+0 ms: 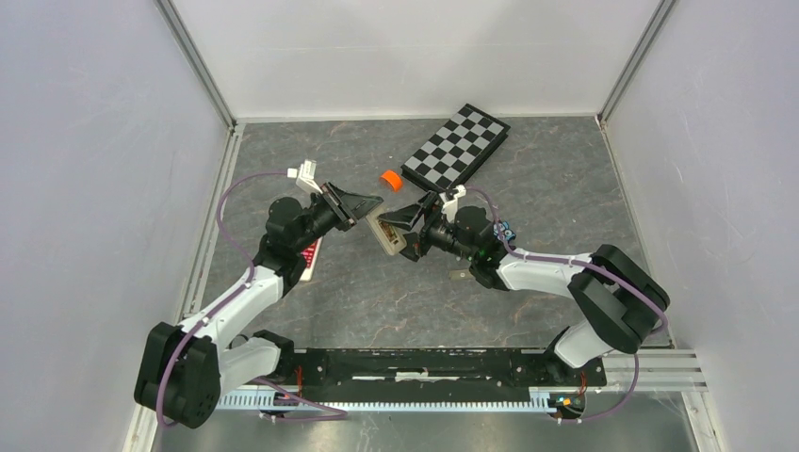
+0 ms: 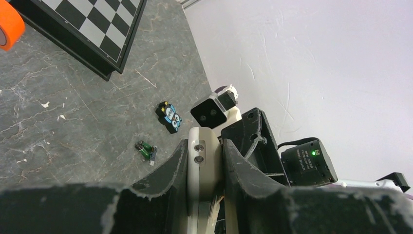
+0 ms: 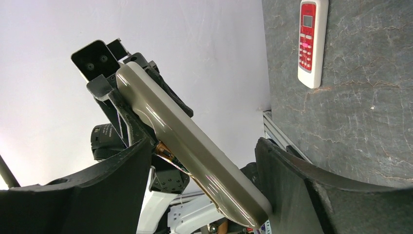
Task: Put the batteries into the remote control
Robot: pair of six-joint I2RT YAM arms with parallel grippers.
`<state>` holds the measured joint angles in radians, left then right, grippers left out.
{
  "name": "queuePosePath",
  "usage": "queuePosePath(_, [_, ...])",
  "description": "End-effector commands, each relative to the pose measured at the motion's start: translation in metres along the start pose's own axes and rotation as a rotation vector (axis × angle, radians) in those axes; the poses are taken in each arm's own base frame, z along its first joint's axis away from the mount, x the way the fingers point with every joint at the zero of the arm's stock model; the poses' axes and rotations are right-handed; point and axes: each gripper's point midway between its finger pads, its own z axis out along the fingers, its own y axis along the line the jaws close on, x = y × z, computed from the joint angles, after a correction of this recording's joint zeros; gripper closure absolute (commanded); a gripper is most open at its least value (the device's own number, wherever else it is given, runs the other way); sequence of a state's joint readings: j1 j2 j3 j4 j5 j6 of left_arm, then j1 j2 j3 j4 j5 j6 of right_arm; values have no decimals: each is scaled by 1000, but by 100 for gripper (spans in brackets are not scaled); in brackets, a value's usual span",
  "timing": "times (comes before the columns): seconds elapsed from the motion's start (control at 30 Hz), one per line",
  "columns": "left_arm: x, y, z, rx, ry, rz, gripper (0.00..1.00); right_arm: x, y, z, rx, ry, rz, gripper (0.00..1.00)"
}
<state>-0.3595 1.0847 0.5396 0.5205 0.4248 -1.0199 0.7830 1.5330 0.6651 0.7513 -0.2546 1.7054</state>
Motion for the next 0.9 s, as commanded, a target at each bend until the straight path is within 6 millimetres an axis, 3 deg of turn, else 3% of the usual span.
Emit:
queuePosePath(0.0, [4, -11, -5, 70, 16, 63, 98, 3, 37, 0, -125, 19, -16, 19])
queuePosePath(0.13, [4, -14, -5, 78, 11, 67, 98, 3, 37, 0, -137, 28, -7, 26])
queuePosePath(0.27, [3, -14, -5, 77, 7, 63, 98, 5, 41, -2, -168, 38, -3, 41])
queuePosePath(0.43, [2, -15, -4, 51, 20, 30, 98, 7, 43, -4, -179, 46, -25, 48])
queuePosePath(0.67, [-2, -17, -2, 8, 37, -21, 98, 8, 33, -6, -170, 49, -20, 67])
queuePosePath(0.87, [0, -30, -1, 16, 90, -124, 98, 11, 32, -8, -185, 66, -36, 65])
